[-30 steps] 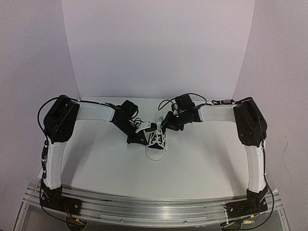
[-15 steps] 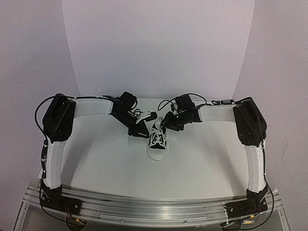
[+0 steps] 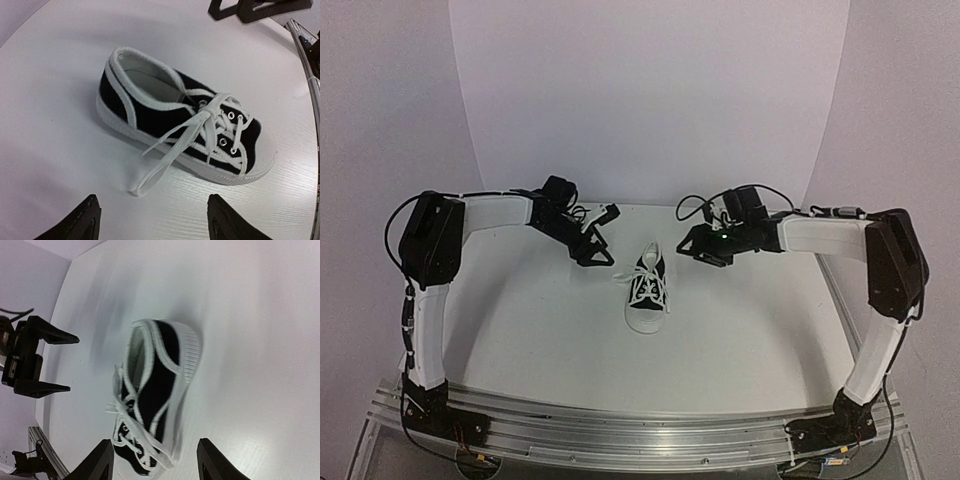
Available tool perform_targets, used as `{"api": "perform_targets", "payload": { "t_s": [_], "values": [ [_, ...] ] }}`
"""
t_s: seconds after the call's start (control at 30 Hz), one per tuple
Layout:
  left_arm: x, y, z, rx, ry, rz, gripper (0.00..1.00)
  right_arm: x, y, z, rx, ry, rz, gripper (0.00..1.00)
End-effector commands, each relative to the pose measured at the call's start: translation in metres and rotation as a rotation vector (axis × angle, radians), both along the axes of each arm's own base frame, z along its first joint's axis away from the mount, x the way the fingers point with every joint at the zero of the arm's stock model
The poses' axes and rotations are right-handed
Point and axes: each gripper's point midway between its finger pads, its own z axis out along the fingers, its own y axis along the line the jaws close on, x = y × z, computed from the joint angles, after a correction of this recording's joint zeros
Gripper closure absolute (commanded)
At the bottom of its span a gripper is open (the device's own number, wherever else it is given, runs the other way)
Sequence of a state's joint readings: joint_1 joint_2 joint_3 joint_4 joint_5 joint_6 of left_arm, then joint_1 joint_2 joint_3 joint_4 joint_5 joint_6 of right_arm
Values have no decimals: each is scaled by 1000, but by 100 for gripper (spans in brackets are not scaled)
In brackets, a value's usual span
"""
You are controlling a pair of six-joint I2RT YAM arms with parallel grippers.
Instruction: Tie the shoes
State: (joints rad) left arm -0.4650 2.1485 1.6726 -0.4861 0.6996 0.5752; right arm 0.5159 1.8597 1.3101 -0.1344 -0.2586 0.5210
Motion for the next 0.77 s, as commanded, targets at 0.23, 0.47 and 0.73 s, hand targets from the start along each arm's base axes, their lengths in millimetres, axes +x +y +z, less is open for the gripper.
{"api": "perform_targets", "payload": {
  "t_s": [0.23, 0.47, 0.73],
  "values": [
    [14, 150, 43, -72, 139, 620, 1, -3, -196, 4, -199, -72, -500, 37],
    [-22, 238, 6, -102, 231, 971, 0, -41, -254, 17, -378, -191, -682, 30],
    [-57, 246, -26, -106, 261, 1018, 0, -61, -278, 11, -393, -169, -829, 32]
  ]
}}
